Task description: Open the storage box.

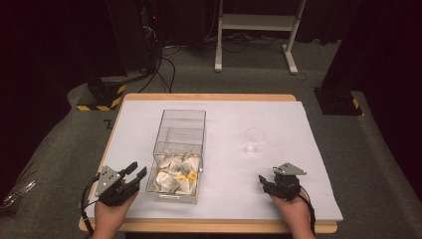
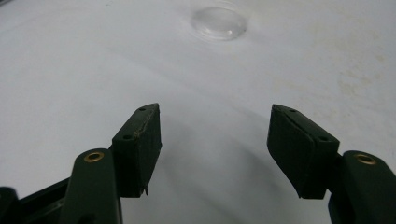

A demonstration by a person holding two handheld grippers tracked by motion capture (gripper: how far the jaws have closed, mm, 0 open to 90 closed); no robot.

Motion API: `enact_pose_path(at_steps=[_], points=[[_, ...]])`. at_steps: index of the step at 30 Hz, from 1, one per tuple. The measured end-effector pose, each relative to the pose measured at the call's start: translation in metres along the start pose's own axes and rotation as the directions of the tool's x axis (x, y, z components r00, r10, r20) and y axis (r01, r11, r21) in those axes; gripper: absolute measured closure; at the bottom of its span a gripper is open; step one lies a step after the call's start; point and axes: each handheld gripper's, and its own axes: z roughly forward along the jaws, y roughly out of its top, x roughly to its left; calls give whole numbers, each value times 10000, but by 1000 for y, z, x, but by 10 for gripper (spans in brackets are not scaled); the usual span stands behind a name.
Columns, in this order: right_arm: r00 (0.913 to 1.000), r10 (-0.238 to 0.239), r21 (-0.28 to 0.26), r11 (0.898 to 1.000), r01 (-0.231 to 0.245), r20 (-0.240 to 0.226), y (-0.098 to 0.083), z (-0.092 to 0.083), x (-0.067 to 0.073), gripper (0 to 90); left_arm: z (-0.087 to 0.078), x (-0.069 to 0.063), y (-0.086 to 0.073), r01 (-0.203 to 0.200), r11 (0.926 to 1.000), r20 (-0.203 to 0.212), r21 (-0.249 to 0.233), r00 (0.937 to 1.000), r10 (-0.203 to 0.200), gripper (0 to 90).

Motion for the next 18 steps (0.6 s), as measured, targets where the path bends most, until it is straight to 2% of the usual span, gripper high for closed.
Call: enact_pose_path(at_steps=[1, 4, 7, 12, 13, 14, 15, 16, 17, 18], points=[[9999, -103, -104, 9999, 101, -101, 1, -1, 1, 381, 5, 6, 0, 177, 9997, -81, 151, 9998, -176, 570], [9995, -253, -272, 9993, 248, -197, 3, -3, 4, 394, 12, 12, 0, 217, 9991, -143, 362, 9997, -212, 569], [9987, -381, -380, 9986, 369, -324, 5, -3, 10, 393, 25, 22, -6, 102, 9970, -408, 766, 9991, -70, 569], [9976, -521, -491, 9976, 498, -463, 7, -4, 18, 395, 31, 27, -18, 40, 9946, -746, 1039, 9972, 38, 560], [9962, -670, -609, 9961, 636, -560, 9, -5, 24, 403, 33, 30, -23, -22, 9911, -844, 1333, 9963, 135, 551], [9962, -670, -609, 9961, 636, -560, 9, -5, 24, 403, 33, 30, -23, -22, 9911, -844, 1333, 9963, 135, 550], [9947, -822, -727, 9943, 777, -616, 12, -7, 29, 407, 37, 33, -28, -51, 9862, -922, 1653, 9955, 205, 549], [9947, -822, -727, 9943, 777, -616, 12, -7, 29, 407, 37, 33, -28, -51, 9862, -922, 1653, 9955, 205, 550], [9934, -939, -850, 9925, 881, -661, 15, -9, 33, 415, 41, 36, -33, -115, 9796, -1022, 2008, 9942, 327, 549], [9934, -939, -850, 9925, 881, -661, 15, -9, 33, 415, 41, 36, -33, -115, 9796, -1022, 2008, 9942, 327, 548]])
